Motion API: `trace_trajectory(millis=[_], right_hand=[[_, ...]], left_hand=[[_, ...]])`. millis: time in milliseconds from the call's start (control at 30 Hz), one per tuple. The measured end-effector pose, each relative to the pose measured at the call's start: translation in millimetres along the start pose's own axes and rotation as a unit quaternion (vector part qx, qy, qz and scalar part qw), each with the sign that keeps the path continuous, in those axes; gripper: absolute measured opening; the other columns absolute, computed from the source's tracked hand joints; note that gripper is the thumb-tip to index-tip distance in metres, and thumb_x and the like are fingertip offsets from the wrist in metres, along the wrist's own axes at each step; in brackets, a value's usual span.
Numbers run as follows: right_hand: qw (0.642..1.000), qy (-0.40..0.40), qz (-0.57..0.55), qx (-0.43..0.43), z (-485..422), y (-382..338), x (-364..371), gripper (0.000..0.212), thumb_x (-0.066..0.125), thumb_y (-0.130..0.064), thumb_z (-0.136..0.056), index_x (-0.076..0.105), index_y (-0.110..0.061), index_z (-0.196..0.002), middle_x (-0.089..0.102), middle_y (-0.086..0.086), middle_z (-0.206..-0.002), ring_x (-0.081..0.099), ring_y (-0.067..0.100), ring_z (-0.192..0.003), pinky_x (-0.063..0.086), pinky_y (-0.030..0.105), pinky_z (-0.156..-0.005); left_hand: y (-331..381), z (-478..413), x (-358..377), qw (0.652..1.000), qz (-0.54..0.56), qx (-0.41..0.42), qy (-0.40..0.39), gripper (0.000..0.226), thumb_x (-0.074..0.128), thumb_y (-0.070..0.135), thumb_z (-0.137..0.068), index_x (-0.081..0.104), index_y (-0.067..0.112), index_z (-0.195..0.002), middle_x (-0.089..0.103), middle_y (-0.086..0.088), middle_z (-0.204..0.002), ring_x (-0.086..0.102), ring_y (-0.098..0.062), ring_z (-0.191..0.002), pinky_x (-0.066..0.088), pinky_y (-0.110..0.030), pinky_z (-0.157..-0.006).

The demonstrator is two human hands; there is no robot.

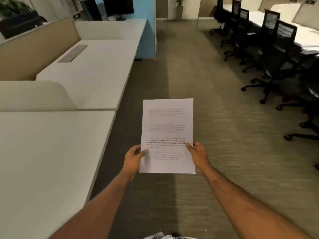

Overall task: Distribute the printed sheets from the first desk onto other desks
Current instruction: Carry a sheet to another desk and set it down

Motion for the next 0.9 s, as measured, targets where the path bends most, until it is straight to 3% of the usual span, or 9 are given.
trace_trajectory(millis=[167,300,533,700,900], right_hand=[[0.999,-0.008,-0.038,0.013,-104,-39,15,0.015,0.061,-0.01,-0.095,0.064,-0.005,-0.109,0.074,0.006,-0.101,0.071,0.018,-0.084,0.06,0.029,-0.069],[0.999,-0.01,-0.039,0.011,-194,-56,41,0.009,0.062,-0.01,-0.095,0.066,-0.012,-0.102,0.076,0.0,-0.093,0.074,0.013,-0.079,0.058,0.024,-0.063],[1.0,0.004,-0.012,0.018,-348,-97,100,0.004,0.063,-0.012,-0.094,0.064,-0.011,-0.098,0.073,0.012,-0.106,0.072,0.02,-0.087,0.06,0.032,-0.073],[1.0,0.015,-0.004,0.018,-453,-143,142,0.022,0.064,-0.011,-0.093,0.062,-0.003,-0.114,0.071,0.014,-0.112,0.07,0.031,-0.1,0.057,0.049,-0.09],[0.999,0.034,-0.004,0.008,-571,-171,172,0.027,0.062,-0.007,-0.094,0.061,-0.004,-0.121,0.071,0.01,-0.111,0.07,0.027,-0.1,0.058,0.043,-0.086]], left_hand=[[30,-101,30,0.999,0.029,-0.026,-0.005,0.014,0.062,0.02,-0.096,0.063,0.018,-0.11,0.072,0.002,-0.109,0.068,-0.018,-0.1,0.058,-0.036,-0.082],[40,-193,44,0.998,0.051,-0.042,-0.02,0.014,0.061,0.019,-0.096,0.062,0.016,-0.11,0.072,0.0,-0.11,0.068,-0.02,-0.101,0.059,-0.035,-0.079],[77,-371,46,0.996,0.064,-0.051,-0.027,0.011,0.058,0.014,-0.098,0.059,0.017,-0.108,0.071,-0.001,-0.107,0.07,-0.02,-0.096,0.058,-0.027,-0.066],[133,-490,49,0.998,0.031,-0.024,-0.056,0.013,0.058,0.018,-0.098,0.058,0.02,-0.111,0.069,0.001,-0.112,0.068,-0.018,-0.1,0.057,-0.024,-0.067],[168,-615,58,0.998,0.017,-0.015,-0.063,0.015,0.059,0.019,-0.097,0.058,0.021,-0.112,0.069,0.004,-0.113,0.068,-0.016,-0.101,0.058,-0.025,-0.072]])
Point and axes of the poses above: each hand's wrist, its own z-axis away from the middle knuckle, its own x-axis out of the palm, y = z × x, the point moved 9 cm from there along -z, towards the middle knuckle
